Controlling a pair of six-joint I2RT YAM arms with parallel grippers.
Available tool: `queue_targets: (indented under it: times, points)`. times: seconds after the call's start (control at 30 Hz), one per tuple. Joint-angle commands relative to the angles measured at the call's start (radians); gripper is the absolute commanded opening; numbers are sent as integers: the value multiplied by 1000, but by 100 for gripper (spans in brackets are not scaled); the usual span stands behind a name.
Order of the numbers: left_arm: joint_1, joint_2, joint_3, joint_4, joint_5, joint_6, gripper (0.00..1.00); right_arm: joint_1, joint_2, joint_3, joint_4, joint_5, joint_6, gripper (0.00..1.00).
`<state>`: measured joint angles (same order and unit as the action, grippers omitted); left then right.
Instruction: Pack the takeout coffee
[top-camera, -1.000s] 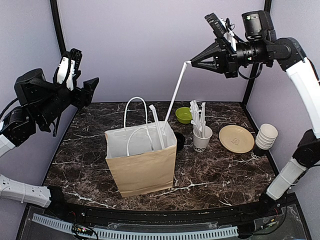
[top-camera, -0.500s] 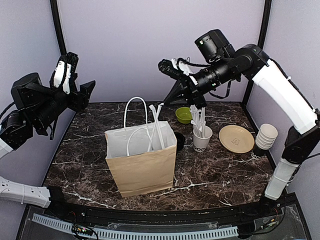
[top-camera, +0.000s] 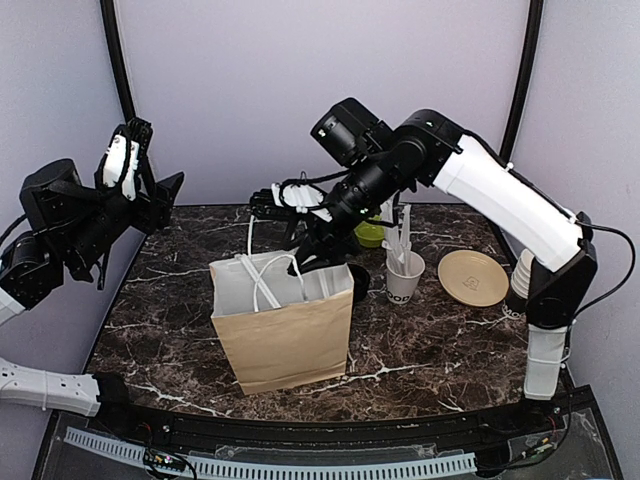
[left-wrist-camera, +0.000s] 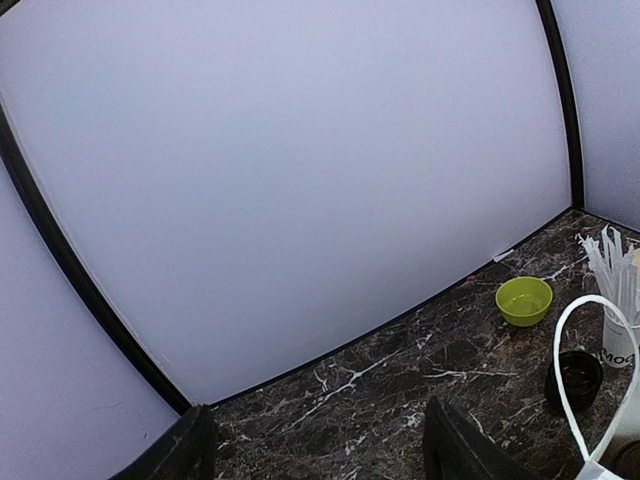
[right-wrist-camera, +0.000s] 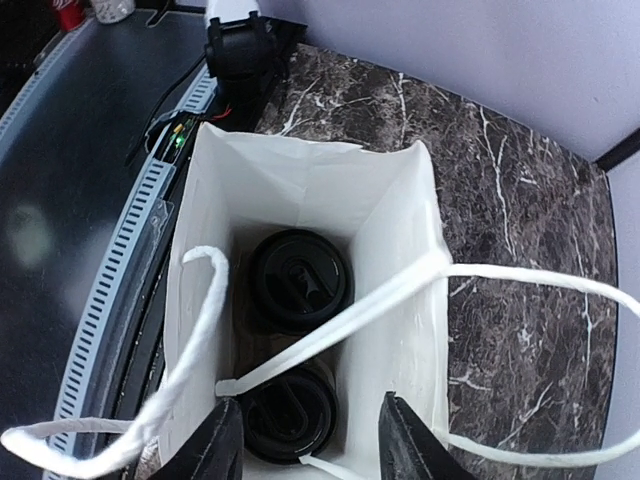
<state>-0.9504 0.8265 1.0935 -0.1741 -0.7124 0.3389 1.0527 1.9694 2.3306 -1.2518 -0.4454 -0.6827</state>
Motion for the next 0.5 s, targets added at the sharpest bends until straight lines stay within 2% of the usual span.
queue_targets:
  times: [0.0,0.1,0.27,0.47]
  points:
    - [9,-9,-21,22,-24,32,73,-21,-74,41,47,28,26,49]
    - [9,-8,-37,41,-14,40,73,-68,-115,22,81,23,57,50]
    - [8,3,-49,52,-3,37,73,-171,-136,-79,237,85,191,47]
    - [8,18,-51,48,7,30,73,-204,-73,-86,209,-22,208,49]
